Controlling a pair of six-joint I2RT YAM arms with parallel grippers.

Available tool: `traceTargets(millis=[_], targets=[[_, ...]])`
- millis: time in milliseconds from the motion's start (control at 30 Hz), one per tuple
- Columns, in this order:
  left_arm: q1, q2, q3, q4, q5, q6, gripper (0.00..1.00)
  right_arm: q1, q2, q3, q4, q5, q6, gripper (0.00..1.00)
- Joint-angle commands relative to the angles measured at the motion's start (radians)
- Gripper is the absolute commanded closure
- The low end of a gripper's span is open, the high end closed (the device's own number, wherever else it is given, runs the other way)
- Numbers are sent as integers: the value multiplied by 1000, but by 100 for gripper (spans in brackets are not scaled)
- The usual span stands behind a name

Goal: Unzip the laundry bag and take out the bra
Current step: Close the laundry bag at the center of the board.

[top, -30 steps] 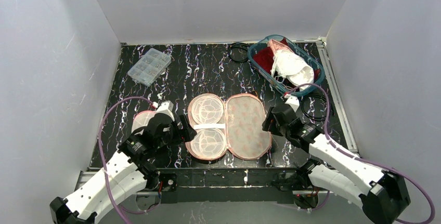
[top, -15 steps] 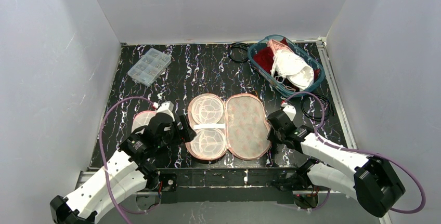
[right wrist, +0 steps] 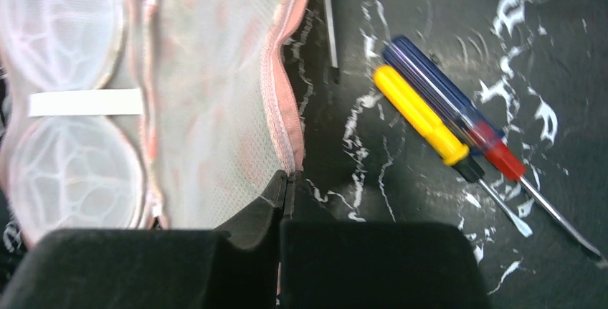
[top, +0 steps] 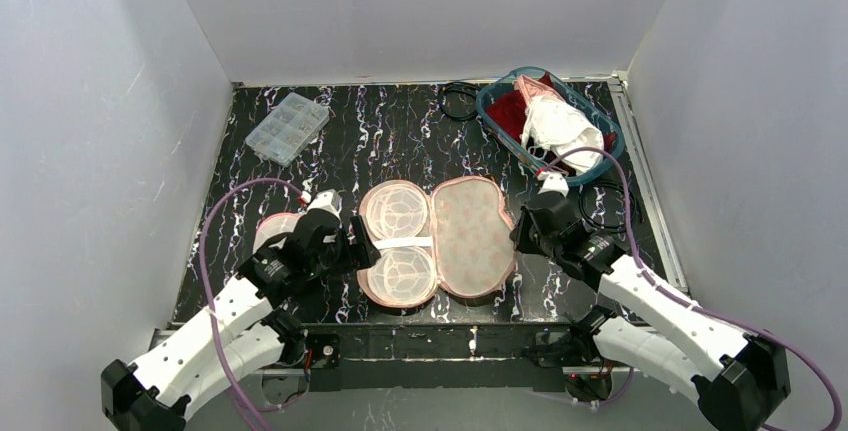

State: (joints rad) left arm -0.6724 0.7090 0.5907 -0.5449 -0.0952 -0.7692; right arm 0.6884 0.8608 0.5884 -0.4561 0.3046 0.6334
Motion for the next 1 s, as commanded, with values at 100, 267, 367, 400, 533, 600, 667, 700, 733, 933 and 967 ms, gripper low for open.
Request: traceTargets(millis=[100, 267, 367, 400, 533, 600, 667, 700, 733, 933, 967], targets=[[-4, 79, 3, 60, -14, 15, 22, 1, -23, 122, -43, -120, -149, 99], [-3, 155, -33, 106, -30, -18, 25, 0, -128, 116, 16, -194, -216, 99], [-4, 204, -45, 122, -59, -40, 29, 1, -194, 101, 77, -312, -228, 99], [-4, 219, -51, 134, -67, -44, 30, 0, -208, 101, 91, -344, -228, 99], [-3, 288, -61, 180, -71, -58, 37, 1, -222, 118, 104, -385, -223, 99], [-4, 326, -61, 208, -50, -61, 41, 1, -219, 126, 105, -397, -222, 99], [-6, 362, -63, 247, -20, -65, 46, 0, -214, 126, 110, -411, -222, 99], [-11, 379, -63, 275, 1, -68, 48, 0, -209, 125, 115, -422, -221, 99], [-15, 399, -62, 294, 12, -69, 50, 1, -204, 122, 125, -435, -220, 99], [-81, 518, -33, 373, 34, -82, 63, 0, -164, 114, 184, -495, -196, 99], [-96, 528, -29, 381, 28, -90, 65, 1, -153, 116, 193, -503, -192, 99]])
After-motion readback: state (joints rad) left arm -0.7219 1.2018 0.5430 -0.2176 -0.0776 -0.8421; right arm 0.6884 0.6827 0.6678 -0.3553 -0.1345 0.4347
